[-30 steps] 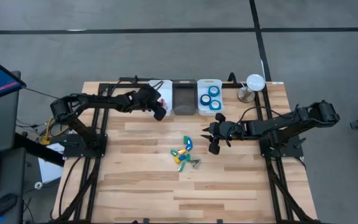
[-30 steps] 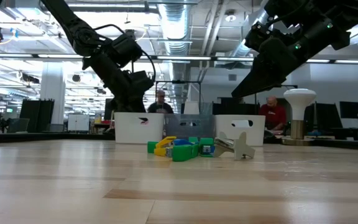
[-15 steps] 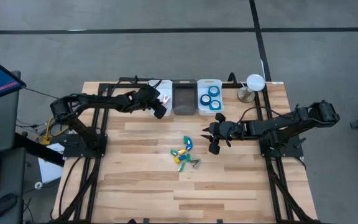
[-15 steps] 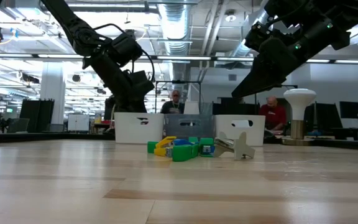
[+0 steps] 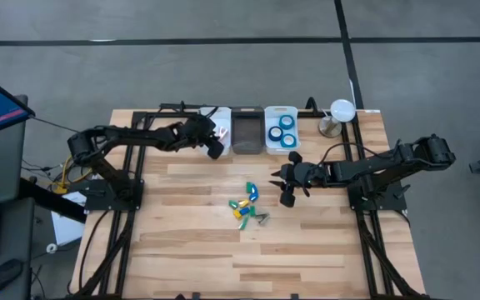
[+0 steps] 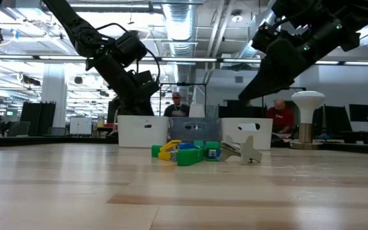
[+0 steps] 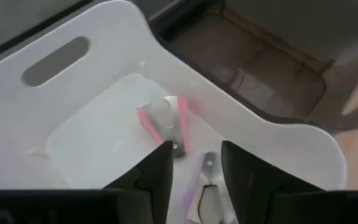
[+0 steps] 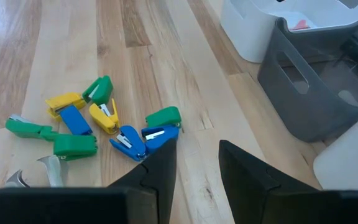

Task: Pick and place Stapler, Stapler remover, tape
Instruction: Put the gray stapler remover into the left white bin

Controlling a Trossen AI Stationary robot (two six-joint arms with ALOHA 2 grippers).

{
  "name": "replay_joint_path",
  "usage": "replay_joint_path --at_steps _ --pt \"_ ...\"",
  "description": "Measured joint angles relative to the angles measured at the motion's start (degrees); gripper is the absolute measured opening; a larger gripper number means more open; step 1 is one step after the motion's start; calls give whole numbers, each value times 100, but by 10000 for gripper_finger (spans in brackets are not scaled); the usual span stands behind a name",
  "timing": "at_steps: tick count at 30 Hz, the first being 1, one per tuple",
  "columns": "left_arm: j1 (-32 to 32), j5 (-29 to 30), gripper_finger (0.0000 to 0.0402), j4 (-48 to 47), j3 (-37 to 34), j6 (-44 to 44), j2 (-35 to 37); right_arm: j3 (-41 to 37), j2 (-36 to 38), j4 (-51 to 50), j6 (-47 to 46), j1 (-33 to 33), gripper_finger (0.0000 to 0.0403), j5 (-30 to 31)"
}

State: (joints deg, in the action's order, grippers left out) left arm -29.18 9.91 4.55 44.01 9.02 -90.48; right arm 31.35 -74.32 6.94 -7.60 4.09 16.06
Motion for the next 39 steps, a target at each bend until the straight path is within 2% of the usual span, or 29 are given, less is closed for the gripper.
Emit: replay_joint_path --at_steps 3,6,9,12,15,19,22,26,31,39 --pt "165 10 127 100 0 -143 0 0 -1 -51 12 -1 112 -348" --pt "424 117 127 149 -1 -293 21 -2 0 -115 221 1 112 -958" --pt "779 292 127 195 -2 -433 109 -2 0 -113 503 67 112 -1593" --pt "1183 518 127 199 -4 -468 272 -2 0 -87 789 248 110 -1950" --pt "1640 637 127 222 -4 -470 463 -2 -20 -58 1091 498 106 -2012" --pt "2292 656 127 394 -6 -420 663 -19 -581 554 1388 809 101 -2014" --pt "2775 674 127 1021 -192 -292 698 11 -1246 1234 1560 939 100 -2027" --pt "3274 673 127 2119 -579 -275 697 173 -1824 1322 1568 881 100 -2258" --pt "3593 680 127 2893 -983 -267 694 433 -2101 1314 1567 720 100 -2919" --pt "3700 691 127 3337 -1364 -57 686 498 -2239 1221 1435 702 100 -2999"
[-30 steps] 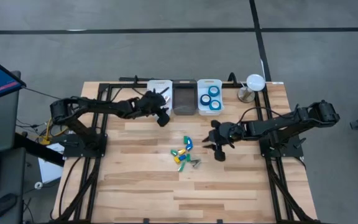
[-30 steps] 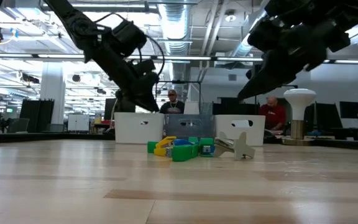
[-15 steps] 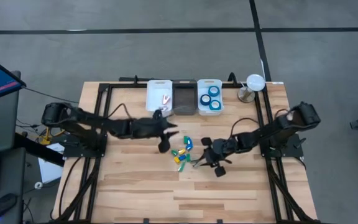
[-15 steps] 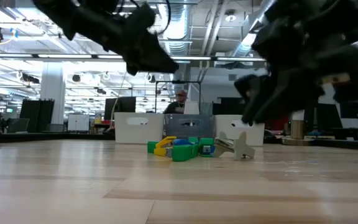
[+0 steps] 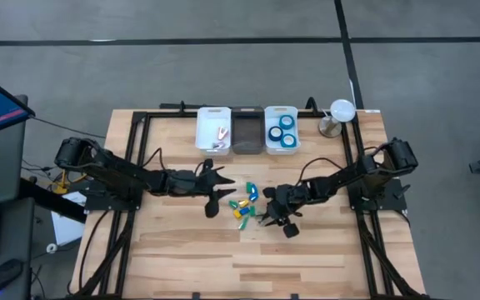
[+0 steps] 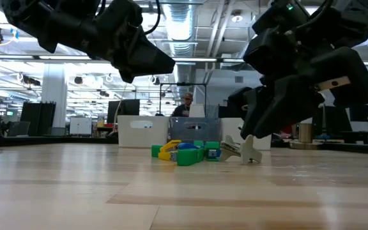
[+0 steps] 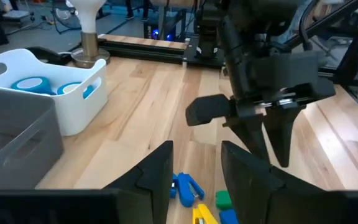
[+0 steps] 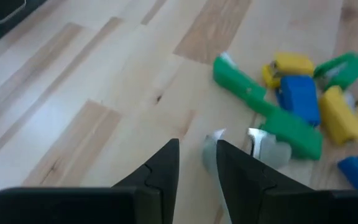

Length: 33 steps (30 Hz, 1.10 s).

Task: Pick and place Stapler, Stapler remover, tape
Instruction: Put the gray stapler remover into the left white bin

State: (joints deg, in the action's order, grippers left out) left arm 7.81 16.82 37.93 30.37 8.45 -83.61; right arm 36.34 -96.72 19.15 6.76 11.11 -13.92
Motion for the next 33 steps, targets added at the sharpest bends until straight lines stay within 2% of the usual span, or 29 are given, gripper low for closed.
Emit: replay_joint_path --at_steps 13,16,20,28,33 --pt "0 0 127 193 -18 0 0 4 -112 1 -56 -2 95 5" --pt "0 -2 127 212 -18 -2 0 4 -112 -40 48 -4 71 10" --pt "0 -2 127 215 -18 0 0 9 -103 -49 288 -50 12 23" --pt "0 -15 127 252 -18 0 0 9 50 -78 281 -222 3 79" --pt "12 -19 127 250 -18 288 0 -4 529 -113 259 -194 1 674"
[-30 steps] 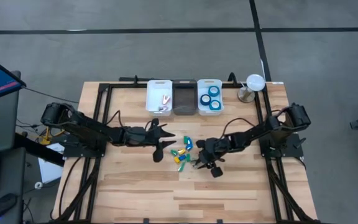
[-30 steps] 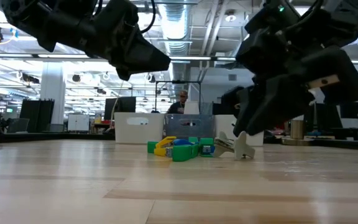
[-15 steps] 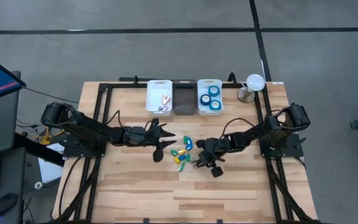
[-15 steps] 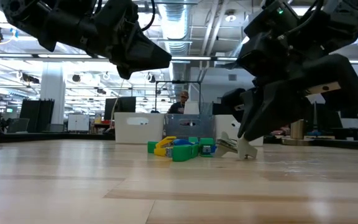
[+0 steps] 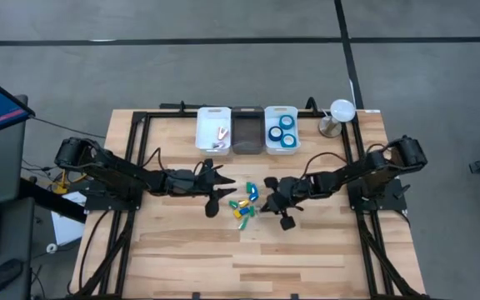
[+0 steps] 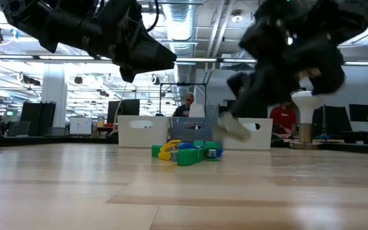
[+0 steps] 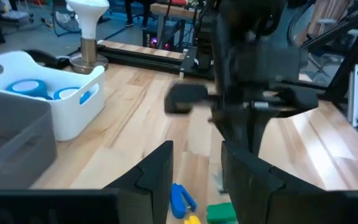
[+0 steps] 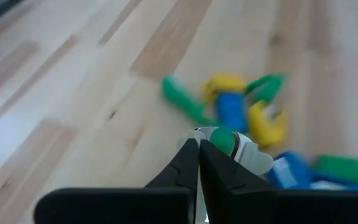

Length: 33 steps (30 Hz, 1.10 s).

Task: Pick and place Stapler, Stapler remover, tape
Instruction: Put the gray stapler remover into the left white bin

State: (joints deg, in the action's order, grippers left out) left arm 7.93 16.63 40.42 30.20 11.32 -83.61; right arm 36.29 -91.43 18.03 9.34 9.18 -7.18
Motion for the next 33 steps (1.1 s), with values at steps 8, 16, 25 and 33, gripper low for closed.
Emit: replay_joint_path --at_steps 8,16,25,33 --pt "113 1 127 522 4 311 -258 2 838 579 -83 177 0 1203" --pt "111 -83 127 2529 4 148 -1343 2 1089 1619 257 244 0 2427" --pt "100 -83 127 3680 268 -95 -2099 2 899 1840 312 233 0 2525" --pt "100 -81 127 3650 557 -97 -2424 2 860 1834 326 233 0 2540"
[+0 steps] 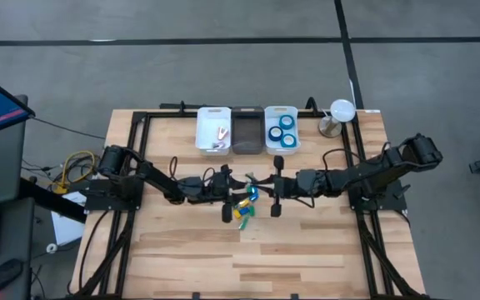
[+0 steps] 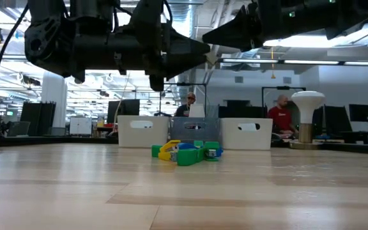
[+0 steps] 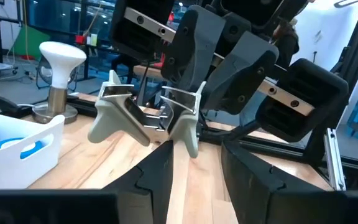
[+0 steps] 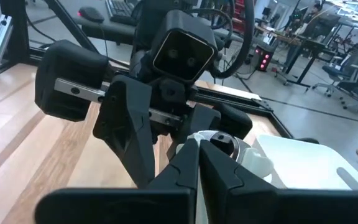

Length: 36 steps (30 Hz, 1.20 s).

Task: Pick and place Stapler, Stapler remover, tape
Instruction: Put the gray stapler remover into the left white bin

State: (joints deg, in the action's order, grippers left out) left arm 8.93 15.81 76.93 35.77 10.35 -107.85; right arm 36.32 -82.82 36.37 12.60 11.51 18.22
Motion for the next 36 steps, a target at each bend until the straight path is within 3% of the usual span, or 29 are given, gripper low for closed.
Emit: replay_joint_path --at_steps 9,16,36 --pt "4 7 127 -91 2 -151 53 9 17 -62 -2 0 0 -2" --pt "0 460 127 -187 -94 -390 66 7 10 -205 -7 7 0 44" --pt "35 488 125 -289 -105 -601 508 7 10 -417 -15 4 0 155"
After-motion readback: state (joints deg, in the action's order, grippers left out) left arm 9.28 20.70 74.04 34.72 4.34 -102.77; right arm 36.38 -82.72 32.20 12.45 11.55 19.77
